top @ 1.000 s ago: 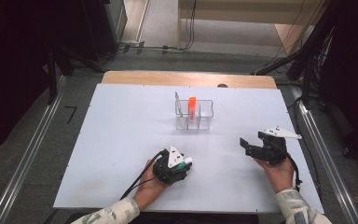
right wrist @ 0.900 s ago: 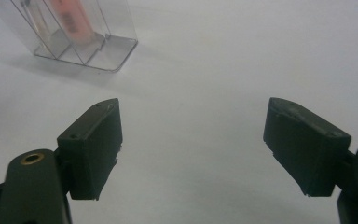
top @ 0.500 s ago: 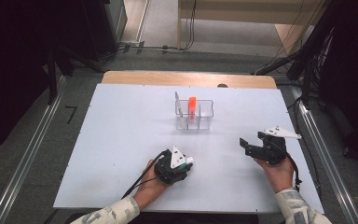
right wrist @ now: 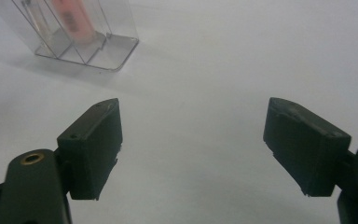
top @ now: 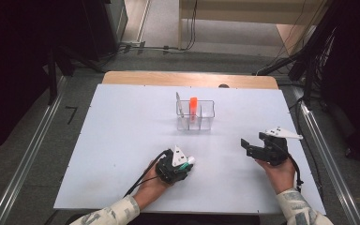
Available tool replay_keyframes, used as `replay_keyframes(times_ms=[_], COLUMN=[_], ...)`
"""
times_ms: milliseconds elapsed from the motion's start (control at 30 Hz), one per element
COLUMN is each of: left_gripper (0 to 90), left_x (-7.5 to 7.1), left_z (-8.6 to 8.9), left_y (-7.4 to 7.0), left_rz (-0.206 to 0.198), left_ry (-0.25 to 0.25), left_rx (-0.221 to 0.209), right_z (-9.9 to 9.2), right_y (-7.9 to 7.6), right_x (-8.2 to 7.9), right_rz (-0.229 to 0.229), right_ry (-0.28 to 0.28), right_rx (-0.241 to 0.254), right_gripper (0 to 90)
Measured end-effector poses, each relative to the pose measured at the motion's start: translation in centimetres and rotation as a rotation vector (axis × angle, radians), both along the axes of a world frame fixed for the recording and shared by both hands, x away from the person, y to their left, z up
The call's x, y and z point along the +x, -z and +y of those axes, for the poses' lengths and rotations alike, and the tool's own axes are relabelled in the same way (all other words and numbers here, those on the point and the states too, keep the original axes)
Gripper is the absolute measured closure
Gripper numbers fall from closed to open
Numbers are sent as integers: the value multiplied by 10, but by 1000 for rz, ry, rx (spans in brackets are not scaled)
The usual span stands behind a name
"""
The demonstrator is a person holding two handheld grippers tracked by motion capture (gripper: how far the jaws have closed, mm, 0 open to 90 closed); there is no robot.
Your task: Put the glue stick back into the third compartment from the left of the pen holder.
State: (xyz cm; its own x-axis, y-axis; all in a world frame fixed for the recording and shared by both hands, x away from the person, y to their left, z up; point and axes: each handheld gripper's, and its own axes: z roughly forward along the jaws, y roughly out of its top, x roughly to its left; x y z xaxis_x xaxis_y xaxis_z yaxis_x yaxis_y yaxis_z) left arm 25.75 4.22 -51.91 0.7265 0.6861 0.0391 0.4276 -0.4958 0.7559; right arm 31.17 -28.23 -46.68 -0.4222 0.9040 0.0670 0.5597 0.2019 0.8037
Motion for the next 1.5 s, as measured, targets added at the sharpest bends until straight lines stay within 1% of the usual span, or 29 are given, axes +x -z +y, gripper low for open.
replay_keyframes(times_ms=[367,467,600,733,767,1000,1133,1267,1500], left_gripper=[661,661,661,661,661,661,661,661,661], left_x=[0,1,5,8,8,16,22,30,40], left_z=[0,1,4,5,5,7,2,-8,-18], left_y=[-1,-2,-6,-11,-12,-23,-29,-36,-40], left_rz=[-6,-10,-9,-8,-10,-28,-34,-47,-66], left_ry=[-13,-27,-46,-64,-67,-98,-113,-119,-130], left_rx=[-13,-33,-76,-106,-120,-179,-216,-246,-254], right_z=[-2,-2,-2,-2,-2,-1,-1,-1,-3], right_y=[-1,-1,-1,-1,-1,0,-1,-1,-2], right_x=[0,0,0,0,0,0,0,1,0], right_rz=[-3,-4,-4,-3,-2,1,-1,-1,-3], right_ry=[6,3,3,3,2,2,1,-2,-4], right_rx=[7,10,10,9,10,7,9,12,18], right_gripper=[179,179,179,179,179,179,179,179,179])
